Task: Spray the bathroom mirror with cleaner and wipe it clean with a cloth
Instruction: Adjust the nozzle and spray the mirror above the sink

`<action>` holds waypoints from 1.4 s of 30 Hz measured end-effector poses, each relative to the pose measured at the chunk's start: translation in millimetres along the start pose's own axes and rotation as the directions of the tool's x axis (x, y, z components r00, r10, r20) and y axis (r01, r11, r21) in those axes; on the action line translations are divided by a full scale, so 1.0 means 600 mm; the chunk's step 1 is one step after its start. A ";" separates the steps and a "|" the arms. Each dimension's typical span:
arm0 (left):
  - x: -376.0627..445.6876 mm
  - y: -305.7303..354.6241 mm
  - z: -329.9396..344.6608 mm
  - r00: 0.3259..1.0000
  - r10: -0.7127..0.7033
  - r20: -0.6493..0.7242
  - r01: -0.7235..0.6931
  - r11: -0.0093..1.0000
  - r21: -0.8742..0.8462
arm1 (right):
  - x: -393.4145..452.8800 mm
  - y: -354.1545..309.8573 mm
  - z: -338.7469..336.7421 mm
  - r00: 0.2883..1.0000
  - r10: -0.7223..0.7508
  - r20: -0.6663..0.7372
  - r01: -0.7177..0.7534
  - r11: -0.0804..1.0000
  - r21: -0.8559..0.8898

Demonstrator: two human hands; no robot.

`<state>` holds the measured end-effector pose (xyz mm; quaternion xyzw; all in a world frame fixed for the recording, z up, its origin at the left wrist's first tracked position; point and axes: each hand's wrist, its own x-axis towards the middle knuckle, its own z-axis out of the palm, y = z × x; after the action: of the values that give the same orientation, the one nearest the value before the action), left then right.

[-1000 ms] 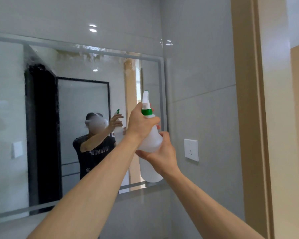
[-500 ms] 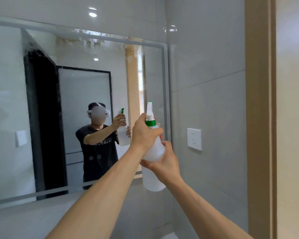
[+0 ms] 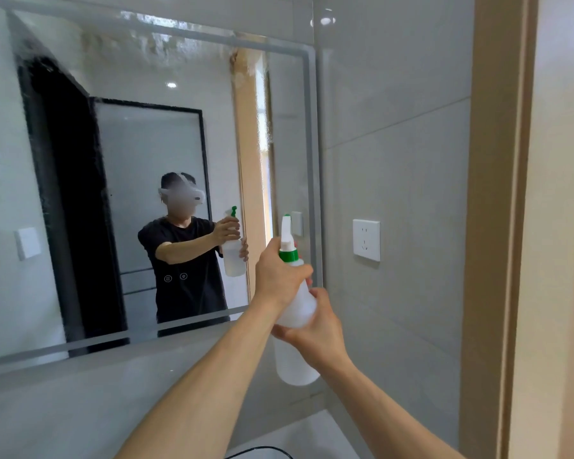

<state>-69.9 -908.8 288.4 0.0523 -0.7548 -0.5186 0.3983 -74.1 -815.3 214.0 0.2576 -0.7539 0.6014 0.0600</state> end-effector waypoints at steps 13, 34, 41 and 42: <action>-0.060 -0.089 -0.001 0.995 -0.102 0.006 0.102 0.995 -0.020 | -0.046 0.076 0.028 0.992 0.099 0.083 -0.096 0.995 -0.040; -0.115 -0.142 -0.046 0.981 -0.173 -0.091 0.175 0.985 0.011 | -0.073 0.115 0.088 0.973 0.083 0.213 -0.067 0.994 -0.082; -0.114 -0.151 -0.078 0.974 -0.173 -0.147 0.184 0.981 0.063 | -0.067 0.097 0.116 0.953 0.064 0.295 -0.035 0.994 -0.105; -0.115 -0.154 -0.084 0.973 -0.176 -0.150 0.188 0.980 0.069 | -0.067 0.096 0.122 0.949 0.063 0.309 -0.031 0.994 -0.108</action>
<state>-21.2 -954.5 181.9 0.1745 -0.7372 -0.5161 0.3997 -50.1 -862.8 127.9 0.3281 -0.7893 0.5153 -0.0612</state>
